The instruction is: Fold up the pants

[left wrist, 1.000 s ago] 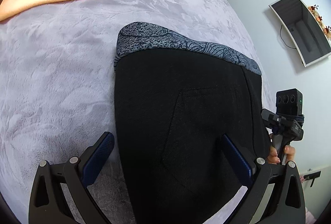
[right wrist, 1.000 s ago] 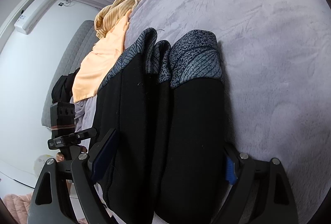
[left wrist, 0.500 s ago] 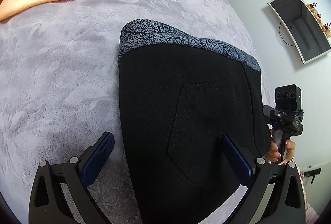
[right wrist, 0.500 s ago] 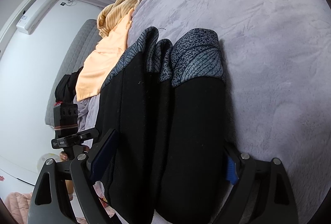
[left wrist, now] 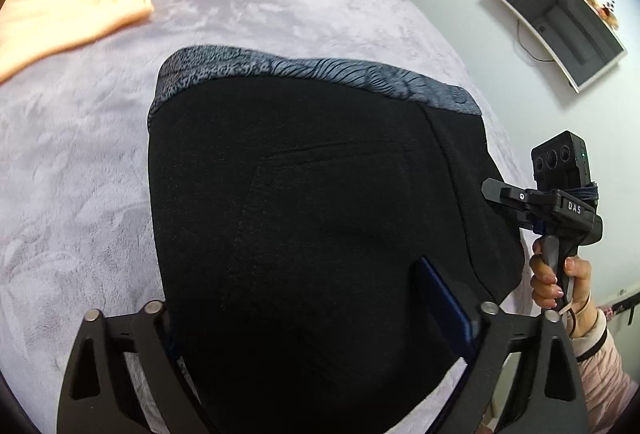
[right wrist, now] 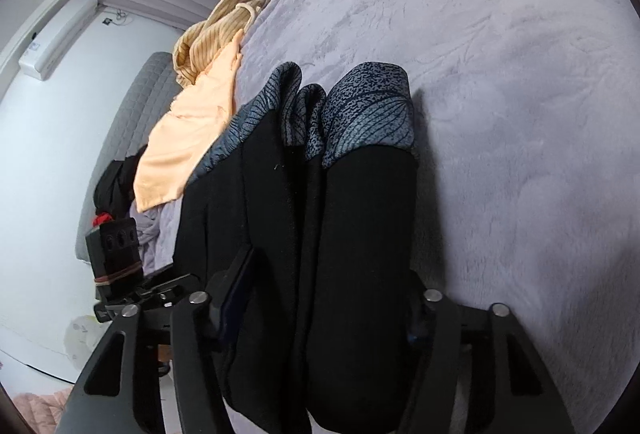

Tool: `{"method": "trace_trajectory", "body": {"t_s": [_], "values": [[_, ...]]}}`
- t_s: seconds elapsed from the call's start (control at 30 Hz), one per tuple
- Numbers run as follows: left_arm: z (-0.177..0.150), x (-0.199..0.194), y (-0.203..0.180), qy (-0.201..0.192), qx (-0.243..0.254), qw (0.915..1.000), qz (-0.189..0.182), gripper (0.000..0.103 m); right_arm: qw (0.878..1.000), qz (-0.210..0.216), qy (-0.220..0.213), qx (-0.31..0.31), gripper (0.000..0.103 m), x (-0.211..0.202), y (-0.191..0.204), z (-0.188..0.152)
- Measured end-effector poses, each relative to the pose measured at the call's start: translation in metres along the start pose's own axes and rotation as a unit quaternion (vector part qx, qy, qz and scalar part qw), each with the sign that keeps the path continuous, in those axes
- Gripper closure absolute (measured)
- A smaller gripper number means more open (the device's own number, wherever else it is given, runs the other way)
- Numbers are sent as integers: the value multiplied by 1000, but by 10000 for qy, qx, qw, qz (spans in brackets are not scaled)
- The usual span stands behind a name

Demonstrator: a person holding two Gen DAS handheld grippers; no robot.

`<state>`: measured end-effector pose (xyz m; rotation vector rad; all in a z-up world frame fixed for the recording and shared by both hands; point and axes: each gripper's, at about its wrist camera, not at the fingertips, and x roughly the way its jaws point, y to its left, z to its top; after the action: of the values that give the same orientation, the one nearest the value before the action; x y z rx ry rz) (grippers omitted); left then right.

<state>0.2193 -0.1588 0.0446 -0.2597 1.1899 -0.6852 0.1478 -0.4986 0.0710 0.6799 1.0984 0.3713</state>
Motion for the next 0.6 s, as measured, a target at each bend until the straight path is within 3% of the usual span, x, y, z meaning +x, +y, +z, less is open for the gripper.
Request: {"method": "trace_trajectory", "body": {"t_s": [0.07,0.17,0.33,0.6], "values": [[1,-13,-4,-98,43,9999,-81,28,9999,138,-87,48,53,-9,5,-3],[1,-33,-8,-175,-40,9996,-209,28,9996,238,-162,17,56,-19,19,-9],[-19,-67,-7,-220,16,9997,-82,28,9994,316,-21,-152,57,-22,58,-28],[-69,-134,35,-359,-130,9989,269,28,9969,524,339,-489,57,9,120,-73]]}}
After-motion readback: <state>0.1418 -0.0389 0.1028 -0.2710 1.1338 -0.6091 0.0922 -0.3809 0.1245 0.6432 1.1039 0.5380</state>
